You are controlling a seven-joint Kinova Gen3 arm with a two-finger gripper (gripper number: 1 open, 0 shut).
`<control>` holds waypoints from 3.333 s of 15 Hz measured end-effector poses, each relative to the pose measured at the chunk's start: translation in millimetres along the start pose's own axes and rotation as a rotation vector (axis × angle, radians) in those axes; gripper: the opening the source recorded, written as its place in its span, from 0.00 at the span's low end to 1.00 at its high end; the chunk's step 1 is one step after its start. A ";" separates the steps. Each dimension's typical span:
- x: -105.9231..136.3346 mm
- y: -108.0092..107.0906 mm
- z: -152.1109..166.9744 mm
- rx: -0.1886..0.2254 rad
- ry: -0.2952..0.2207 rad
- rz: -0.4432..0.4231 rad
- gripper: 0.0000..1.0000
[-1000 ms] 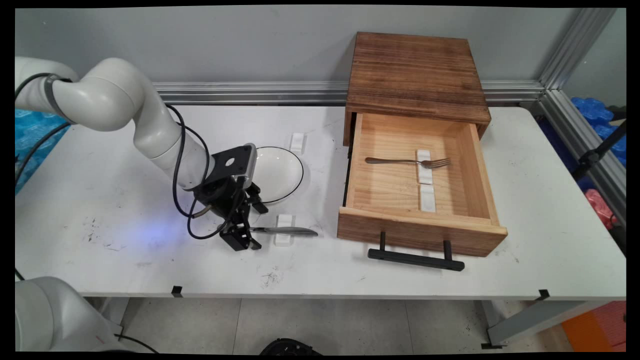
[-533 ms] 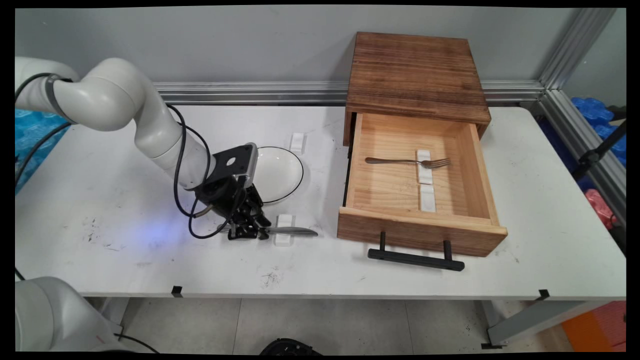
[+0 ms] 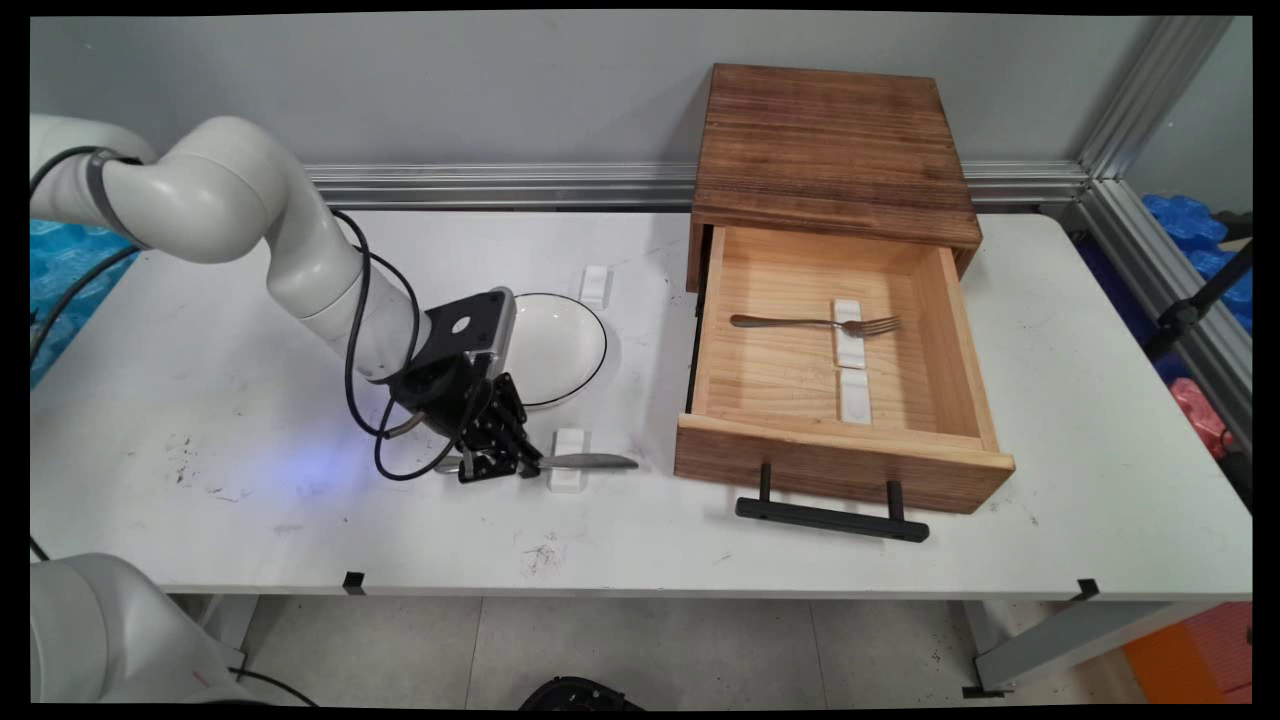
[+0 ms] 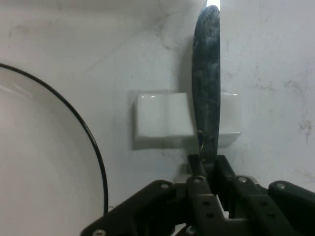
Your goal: Place the picked object into the drawer
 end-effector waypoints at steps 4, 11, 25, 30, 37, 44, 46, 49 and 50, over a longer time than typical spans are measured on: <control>1.4 0.5 -3.4 -0.003 0.005 0.006 0.00; 9.8 6.2 -26.1 -0.023 0.010 0.025 0.00; 58.2 -12.8 -103.6 -0.073 0.034 0.114 0.00; 86.9 -29.9 -124.1 -0.085 0.045 0.155 0.00; 138.0 -59.5 -119.1 -0.058 0.086 0.146 0.00; 191.5 -79.6 -86.4 -0.024 0.106 0.154 0.00; 203.1 -82.2 -76.5 -0.019 0.107 0.157 0.00; 224.2 -85.5 -58.2 -0.015 0.109 0.161 0.00; 229.9 -86.3 -53.1 -0.015 0.110 0.163 0.00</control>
